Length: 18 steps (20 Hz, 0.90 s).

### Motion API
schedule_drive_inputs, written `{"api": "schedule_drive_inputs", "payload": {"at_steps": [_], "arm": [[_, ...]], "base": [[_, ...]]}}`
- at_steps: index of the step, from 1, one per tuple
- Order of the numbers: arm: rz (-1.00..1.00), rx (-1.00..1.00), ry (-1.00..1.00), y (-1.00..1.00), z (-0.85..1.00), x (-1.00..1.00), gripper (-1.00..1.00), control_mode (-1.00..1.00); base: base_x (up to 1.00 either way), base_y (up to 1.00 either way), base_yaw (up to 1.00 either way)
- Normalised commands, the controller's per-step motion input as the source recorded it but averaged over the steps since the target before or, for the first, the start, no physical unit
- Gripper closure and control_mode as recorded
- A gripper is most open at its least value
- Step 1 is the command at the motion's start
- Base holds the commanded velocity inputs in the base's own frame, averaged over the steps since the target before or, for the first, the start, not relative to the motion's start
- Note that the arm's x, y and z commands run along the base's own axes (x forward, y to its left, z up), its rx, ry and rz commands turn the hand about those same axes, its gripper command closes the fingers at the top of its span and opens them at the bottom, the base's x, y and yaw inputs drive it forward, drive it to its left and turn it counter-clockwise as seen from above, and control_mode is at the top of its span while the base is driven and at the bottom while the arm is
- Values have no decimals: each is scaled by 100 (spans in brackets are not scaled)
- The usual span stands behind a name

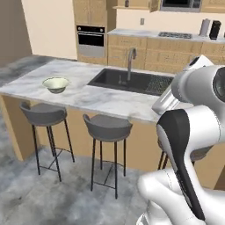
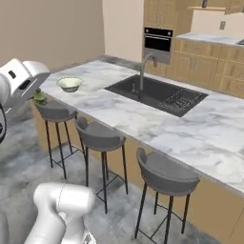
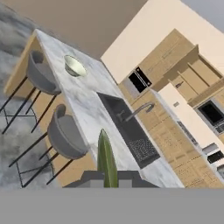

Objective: There is a bowl on the dining counter. Grab a lemon wedge from the fridge and place it in the bowl. Then get the liquor bottle and glass cup from the cabinet and place them next to the bowl.

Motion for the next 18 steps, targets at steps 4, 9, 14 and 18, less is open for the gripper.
{"api": "schedule_drive_inputs", "payload": {"at_steps": [4,9,14,18], "arm": [[0,0,0,0,0,0,100,100],[0,0,0,0,0,0,100,100],[0,0,0,0,0,0,100,100],[0,0,0,0,0,0,100,100]], "base": [[65,100,-56],[38,100,-48],[26,100,-36],[32,100,-33]]}}
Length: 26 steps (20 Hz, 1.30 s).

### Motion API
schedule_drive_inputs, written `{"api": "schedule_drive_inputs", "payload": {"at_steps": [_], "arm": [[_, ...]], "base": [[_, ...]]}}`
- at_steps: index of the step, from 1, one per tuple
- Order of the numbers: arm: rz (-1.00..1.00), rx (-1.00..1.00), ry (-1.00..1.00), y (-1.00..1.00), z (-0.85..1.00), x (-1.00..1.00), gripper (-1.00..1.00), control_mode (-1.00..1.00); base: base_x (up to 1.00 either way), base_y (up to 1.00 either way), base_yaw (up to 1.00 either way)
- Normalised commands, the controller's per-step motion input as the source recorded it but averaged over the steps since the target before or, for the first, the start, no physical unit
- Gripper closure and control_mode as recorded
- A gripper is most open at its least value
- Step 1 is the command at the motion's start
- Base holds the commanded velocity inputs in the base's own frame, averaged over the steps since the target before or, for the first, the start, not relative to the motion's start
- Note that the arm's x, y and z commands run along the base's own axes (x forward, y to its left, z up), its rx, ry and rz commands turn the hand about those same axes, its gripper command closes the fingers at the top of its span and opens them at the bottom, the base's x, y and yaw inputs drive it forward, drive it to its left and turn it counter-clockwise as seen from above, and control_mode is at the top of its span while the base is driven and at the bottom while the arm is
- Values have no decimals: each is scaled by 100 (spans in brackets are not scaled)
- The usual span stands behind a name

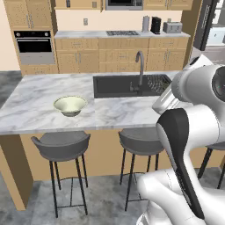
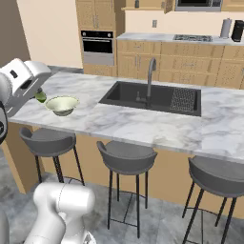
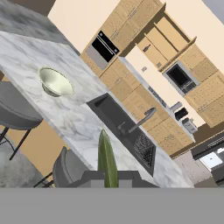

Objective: There is a bowl on the dining counter. Grab a lemon wedge from the fridge and place it in the bowl. Then get the liquor bottle and glass cup from the cabinet and place them next to the bowl.

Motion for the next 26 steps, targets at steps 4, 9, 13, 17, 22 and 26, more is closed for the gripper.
{"api": "schedule_drive_inputs", "payload": {"at_steps": [4,9,13,17,22,26], "arm": [[0,0,0,0,0,0,100,100],[0,0,0,0,0,0,100,100],[0,0,0,0,0,0,100,100],[0,0,0,0,0,0,100,100],[0,0,0,0,0,0,100,100],[0,0,0,0,0,0,100,100]], "base": [[32,100,-28],[22,98,-20],[33,94,-17],[44,64,-17],[48,17,-14],[59,3,-11]]}}
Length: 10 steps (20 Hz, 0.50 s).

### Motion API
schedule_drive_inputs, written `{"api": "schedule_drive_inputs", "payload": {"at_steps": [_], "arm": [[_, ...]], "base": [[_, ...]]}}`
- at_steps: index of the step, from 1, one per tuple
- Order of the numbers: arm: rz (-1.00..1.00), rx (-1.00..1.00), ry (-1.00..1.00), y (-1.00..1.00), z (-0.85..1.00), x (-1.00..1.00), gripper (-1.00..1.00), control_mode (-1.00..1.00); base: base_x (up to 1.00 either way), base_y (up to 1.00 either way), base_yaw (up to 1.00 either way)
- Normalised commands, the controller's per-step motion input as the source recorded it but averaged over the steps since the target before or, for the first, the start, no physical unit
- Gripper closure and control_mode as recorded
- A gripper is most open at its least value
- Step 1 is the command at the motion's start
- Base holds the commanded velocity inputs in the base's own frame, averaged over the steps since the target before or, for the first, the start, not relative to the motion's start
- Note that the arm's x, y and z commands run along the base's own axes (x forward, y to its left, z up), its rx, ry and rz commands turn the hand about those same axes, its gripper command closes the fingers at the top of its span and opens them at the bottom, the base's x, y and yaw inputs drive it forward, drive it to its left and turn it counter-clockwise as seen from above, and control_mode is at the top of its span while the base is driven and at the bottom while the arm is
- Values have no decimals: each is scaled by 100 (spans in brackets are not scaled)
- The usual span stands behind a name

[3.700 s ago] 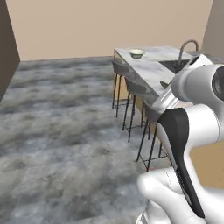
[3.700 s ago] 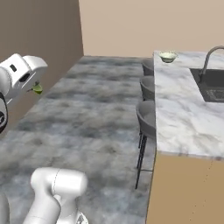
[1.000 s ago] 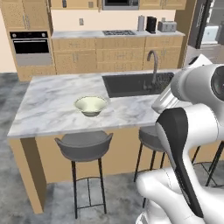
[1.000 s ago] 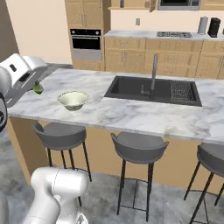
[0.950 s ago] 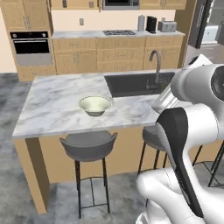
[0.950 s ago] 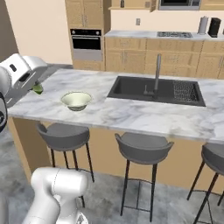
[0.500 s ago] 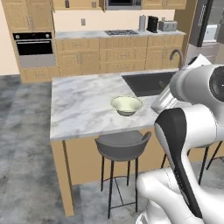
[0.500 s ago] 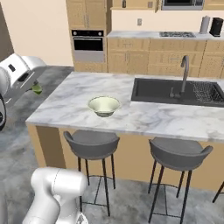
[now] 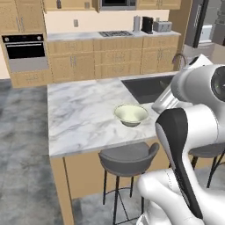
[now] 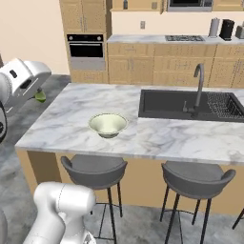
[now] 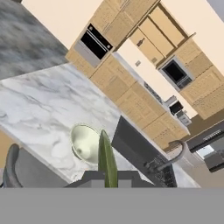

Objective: There is a bowl on the dining counter. Grab a lemon wedge from the fridge and place it in the bowl. Then get the liquor bottle and glass cup from the cabinet and place them next to the bowl.

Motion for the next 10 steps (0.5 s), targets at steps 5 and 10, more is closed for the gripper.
{"api": "schedule_drive_inputs", "payload": {"at_steps": [5,10], "arm": [[0,0,0,0,0,0,100,100],[0,0,0,0,0,0,100,100]], "base": [[63,7,-9],[52,11,-7]]}}
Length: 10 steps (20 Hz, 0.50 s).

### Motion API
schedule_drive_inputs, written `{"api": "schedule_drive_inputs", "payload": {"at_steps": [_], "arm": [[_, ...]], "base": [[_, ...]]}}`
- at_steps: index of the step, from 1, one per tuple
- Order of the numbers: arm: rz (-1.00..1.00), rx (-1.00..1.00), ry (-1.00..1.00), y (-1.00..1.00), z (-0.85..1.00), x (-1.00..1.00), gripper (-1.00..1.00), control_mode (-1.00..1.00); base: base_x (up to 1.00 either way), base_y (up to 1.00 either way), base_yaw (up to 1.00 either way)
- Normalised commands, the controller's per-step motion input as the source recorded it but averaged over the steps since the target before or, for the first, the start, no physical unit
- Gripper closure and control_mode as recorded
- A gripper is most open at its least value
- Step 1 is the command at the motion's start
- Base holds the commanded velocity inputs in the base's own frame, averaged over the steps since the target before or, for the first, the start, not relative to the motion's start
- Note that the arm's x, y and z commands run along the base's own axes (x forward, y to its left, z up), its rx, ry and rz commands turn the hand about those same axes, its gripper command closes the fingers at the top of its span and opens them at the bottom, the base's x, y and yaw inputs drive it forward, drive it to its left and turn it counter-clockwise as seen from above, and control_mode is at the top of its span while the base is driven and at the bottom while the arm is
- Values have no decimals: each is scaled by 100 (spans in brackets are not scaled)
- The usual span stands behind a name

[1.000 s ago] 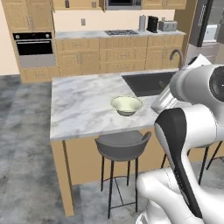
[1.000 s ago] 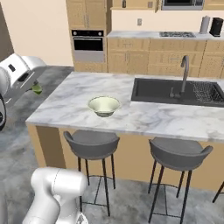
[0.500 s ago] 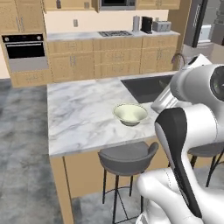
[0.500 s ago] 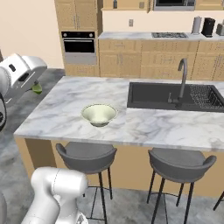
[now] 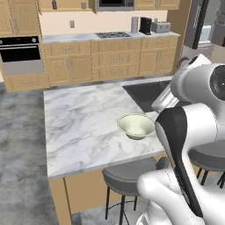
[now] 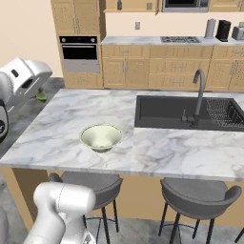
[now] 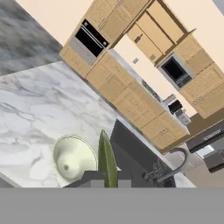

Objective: There is a bowl on the dining counter. Grab a lemon wedge from the fridge and place it in the bowl. Then get the liquor bottle and glass cup from the cabinet and place them next to the bowl.

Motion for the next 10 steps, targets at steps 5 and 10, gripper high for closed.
{"api": "schedule_drive_inputs", "payload": {"at_steps": [5,10], "arm": [[-1,0,5,0,-1,16,100,-100],[0,0,38,-6,-1,82,100,-100]], "base": [[27,1,-3],[0,0,0]]}}
